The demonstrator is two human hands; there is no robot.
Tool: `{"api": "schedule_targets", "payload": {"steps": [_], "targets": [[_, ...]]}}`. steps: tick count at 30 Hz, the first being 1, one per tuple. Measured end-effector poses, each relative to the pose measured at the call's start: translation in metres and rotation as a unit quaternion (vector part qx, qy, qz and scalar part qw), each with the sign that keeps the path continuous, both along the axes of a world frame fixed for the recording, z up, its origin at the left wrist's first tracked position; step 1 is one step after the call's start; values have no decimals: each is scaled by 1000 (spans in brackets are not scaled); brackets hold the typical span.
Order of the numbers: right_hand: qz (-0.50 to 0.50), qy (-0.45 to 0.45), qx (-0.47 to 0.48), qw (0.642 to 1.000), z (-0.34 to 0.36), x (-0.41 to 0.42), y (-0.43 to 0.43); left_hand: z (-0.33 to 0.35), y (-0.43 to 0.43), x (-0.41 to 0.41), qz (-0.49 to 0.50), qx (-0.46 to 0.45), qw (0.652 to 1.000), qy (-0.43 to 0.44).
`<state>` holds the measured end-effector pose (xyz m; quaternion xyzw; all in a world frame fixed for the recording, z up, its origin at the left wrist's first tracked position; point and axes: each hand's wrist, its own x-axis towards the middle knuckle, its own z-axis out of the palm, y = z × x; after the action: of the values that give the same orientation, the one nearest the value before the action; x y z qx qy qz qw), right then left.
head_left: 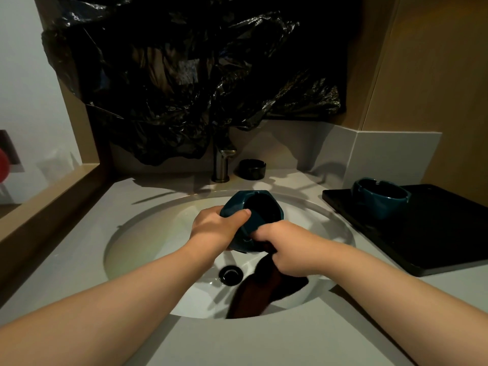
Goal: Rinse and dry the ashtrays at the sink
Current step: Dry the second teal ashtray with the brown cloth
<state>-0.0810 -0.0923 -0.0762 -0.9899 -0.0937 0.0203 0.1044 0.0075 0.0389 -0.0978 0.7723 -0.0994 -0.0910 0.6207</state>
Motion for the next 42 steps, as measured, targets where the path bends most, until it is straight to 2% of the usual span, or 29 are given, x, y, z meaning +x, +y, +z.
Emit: {"api": "schedule_targets", "payload": {"steps": [1,3,4,6,8,11,13,17,20,24,29,33,37,40,42], "targets": [[18,-14,-110,994,-2,0,0,0,0,-1,-2,9,1000,-2],[51,-39,-305,950,-7,3,2,-1,-2,-2,-9,25,1000,5],[53,-40,-371,926,-7,4,3,0,-2,-3,-14,28,999,15],[55,-49,-427,901,-4,5,2,1,-1,-4,-25,18,998,51],[80,-81,-443,889,3,3,-6,2,1,-5,-42,-8,994,100],[136,-192,-404,884,13,-3,-32,2,4,-3,-73,-23,985,153],[167,-210,-410,872,15,-7,-44,1,5,-3,-109,-12,980,169],[229,-182,-469,833,15,-9,-44,1,4,-10,-165,34,970,173],[220,-151,-496,827,15,-4,-42,2,2,-12,-167,55,971,160],[183,-154,-497,834,14,-3,-38,3,-1,-11,-133,57,980,139],[164,-73,-473,862,11,-13,-37,1,-4,-13,-123,70,983,114],[161,-119,-504,840,10,-17,-34,-1,-3,-13,-146,97,976,133],[149,-104,-525,832,8,-18,-28,1,-3,-14,-143,113,976,116],[125,-97,-490,857,10,-19,-29,5,-5,-15,-113,78,986,97],[111,-59,-455,882,15,-19,-24,7,-7,-15,-89,61,991,74]]}}
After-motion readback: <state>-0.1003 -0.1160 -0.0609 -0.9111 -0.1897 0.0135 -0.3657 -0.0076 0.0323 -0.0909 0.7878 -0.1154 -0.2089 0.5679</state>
